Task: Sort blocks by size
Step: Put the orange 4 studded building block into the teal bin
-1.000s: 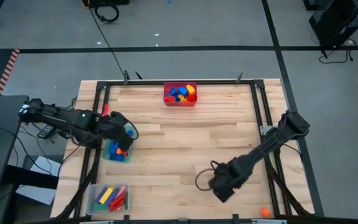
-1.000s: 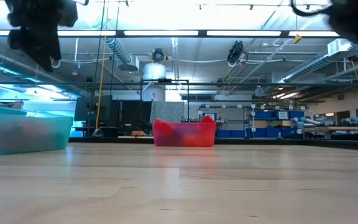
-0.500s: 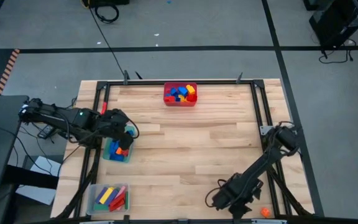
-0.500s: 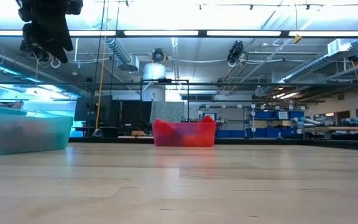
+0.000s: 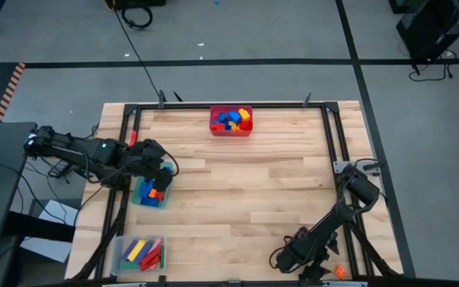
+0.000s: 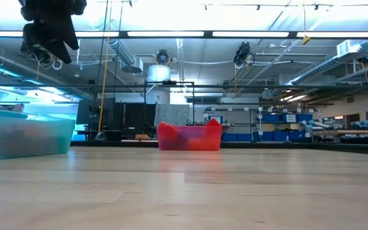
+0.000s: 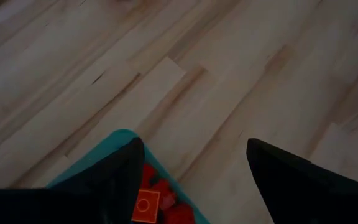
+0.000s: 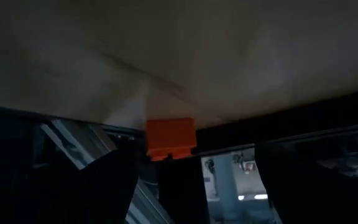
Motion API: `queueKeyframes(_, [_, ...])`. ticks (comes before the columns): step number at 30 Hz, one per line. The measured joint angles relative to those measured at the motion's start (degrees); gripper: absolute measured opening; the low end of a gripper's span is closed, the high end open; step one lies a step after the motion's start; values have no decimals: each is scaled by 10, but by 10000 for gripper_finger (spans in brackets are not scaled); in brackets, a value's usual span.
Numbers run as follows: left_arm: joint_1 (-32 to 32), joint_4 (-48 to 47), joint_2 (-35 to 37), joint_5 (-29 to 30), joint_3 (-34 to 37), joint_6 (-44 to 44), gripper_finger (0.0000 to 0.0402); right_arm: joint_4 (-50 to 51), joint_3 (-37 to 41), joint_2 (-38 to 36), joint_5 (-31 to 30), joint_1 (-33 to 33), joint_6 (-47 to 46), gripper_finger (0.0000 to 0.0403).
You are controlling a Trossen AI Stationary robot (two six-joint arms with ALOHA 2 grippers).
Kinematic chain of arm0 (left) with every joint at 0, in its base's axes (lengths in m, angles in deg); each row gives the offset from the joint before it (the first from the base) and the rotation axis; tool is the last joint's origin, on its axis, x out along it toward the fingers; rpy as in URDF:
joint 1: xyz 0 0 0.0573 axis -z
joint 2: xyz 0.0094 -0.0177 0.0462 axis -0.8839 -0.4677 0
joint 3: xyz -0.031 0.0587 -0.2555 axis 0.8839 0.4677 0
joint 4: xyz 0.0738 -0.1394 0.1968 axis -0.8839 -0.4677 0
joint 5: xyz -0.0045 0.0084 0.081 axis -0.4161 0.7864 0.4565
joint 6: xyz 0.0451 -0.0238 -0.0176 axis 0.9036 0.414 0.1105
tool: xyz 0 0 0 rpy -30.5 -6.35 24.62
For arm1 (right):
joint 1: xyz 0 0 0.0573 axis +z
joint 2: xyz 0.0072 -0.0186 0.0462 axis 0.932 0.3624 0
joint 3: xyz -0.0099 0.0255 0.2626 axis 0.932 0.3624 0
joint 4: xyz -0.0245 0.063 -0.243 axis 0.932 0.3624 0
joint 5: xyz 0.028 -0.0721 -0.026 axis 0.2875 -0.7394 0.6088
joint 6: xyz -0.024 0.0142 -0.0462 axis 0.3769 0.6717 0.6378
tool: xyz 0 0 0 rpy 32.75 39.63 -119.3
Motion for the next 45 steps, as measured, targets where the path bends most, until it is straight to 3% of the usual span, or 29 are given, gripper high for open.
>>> queueKeyframes(26, [0, 87, 0, -6, 0, -8, 291, -140, 40, -4, 48, 59, -51, 301])
queueKeyframes(42, [0, 87, 0, -38, 0, -19, 291, -170, 41, -4, 46, 64, -69, 152])
queueKeyframes(45, [0, 87, 0, -38, 0, -19, 291, -170, 41, -4, 45, 64, -74, 143])
